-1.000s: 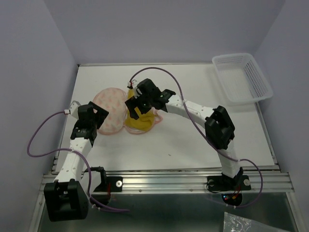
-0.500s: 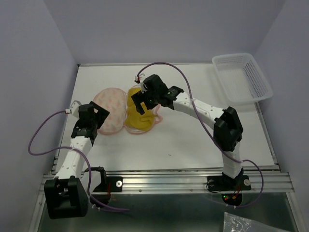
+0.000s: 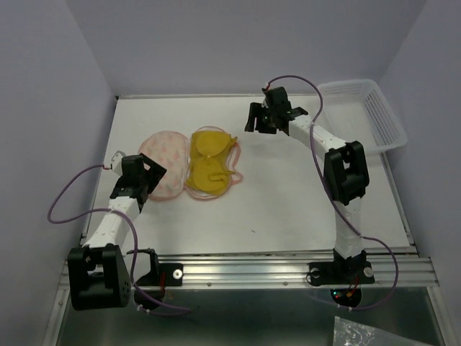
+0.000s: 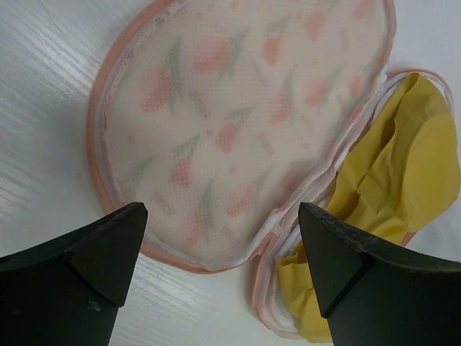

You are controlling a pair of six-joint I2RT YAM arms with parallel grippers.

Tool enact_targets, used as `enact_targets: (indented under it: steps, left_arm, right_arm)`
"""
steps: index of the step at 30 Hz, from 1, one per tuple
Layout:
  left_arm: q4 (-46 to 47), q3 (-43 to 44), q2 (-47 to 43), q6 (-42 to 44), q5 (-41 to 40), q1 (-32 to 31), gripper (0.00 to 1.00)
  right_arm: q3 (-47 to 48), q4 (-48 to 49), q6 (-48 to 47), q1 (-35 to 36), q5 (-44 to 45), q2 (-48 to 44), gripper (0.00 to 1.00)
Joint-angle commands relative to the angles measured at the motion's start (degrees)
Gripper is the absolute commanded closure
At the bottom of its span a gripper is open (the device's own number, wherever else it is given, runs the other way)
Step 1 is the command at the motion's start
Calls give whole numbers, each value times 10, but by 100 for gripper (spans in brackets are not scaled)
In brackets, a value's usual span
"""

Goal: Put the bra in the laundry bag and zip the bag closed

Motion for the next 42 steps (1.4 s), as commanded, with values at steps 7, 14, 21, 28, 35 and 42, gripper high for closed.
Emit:
enact_targets:
  steps: [7,14,21,28,35,42]
  left_arm:
    - [34,1,46,17,1,0,1]
    - [42,13,89,26,-2,0,1]
    - [42,15,108,29,-1,0,1]
    - [42,13,109,31,-3,-1,1]
    - [42,13,97,33,-1,0,1]
    - [56,15,105,32,-3,-1,1]
  right_arm:
    - [151,55,115,-6,-87,148,36]
    - [188,63,152,-6,-115,209,46]
    - [157,94,165,-6,-165,198,68]
    - [139,99,173,-6,-191,196,69]
    - [125,102,170,-6,-205,186,90]
    - [115,117,152,0,-257,165,99]
